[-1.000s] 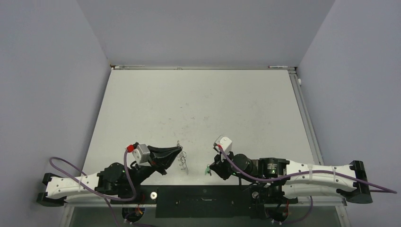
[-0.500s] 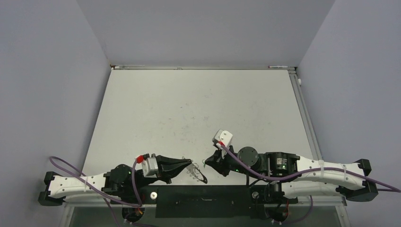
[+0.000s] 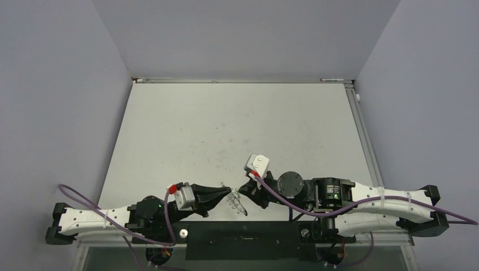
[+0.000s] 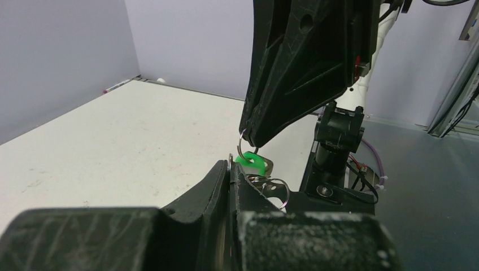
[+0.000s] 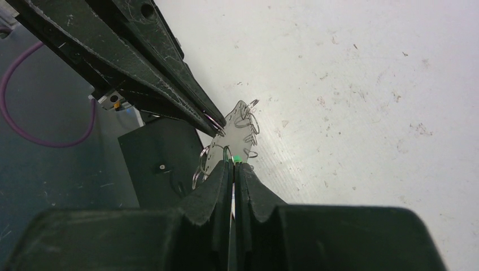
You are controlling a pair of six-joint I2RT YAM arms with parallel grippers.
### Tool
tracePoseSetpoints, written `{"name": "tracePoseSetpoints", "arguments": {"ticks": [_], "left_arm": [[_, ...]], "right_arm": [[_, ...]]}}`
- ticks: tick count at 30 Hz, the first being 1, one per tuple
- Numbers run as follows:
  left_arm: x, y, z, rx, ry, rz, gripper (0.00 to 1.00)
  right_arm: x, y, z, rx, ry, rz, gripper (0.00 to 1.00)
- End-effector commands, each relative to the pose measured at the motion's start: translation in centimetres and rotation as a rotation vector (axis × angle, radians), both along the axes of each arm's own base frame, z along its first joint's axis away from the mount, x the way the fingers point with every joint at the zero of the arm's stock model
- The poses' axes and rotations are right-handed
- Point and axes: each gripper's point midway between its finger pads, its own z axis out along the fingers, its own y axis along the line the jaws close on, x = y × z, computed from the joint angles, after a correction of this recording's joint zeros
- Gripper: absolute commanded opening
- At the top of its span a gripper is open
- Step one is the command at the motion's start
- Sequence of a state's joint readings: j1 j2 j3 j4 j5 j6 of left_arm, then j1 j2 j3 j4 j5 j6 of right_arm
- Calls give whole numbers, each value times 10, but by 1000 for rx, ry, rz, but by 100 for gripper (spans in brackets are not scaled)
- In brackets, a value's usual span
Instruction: Put the keys on the keyring
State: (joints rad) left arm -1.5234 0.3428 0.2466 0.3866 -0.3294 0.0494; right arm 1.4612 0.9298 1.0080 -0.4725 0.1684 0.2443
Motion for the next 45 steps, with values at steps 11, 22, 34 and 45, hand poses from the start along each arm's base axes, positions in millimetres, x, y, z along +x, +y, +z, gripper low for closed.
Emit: {"name": "tracePoseSetpoints", "arguments": {"ticks": [11,22,34,45], "left_arm": [[10,2,27,-86,2,59,0],[9,0,26,-76,1,50,0],[0,1,27,-85,-23,2,0],[-2,0,25,-72,-30,-13,0]], "right_arm": [[2,16,19,45,-61,25,5],[4,21,21,48,-64,15,5],[11,19,21,59,-57,-29,5],[17,17,18,52,-47,-62,5]]}}
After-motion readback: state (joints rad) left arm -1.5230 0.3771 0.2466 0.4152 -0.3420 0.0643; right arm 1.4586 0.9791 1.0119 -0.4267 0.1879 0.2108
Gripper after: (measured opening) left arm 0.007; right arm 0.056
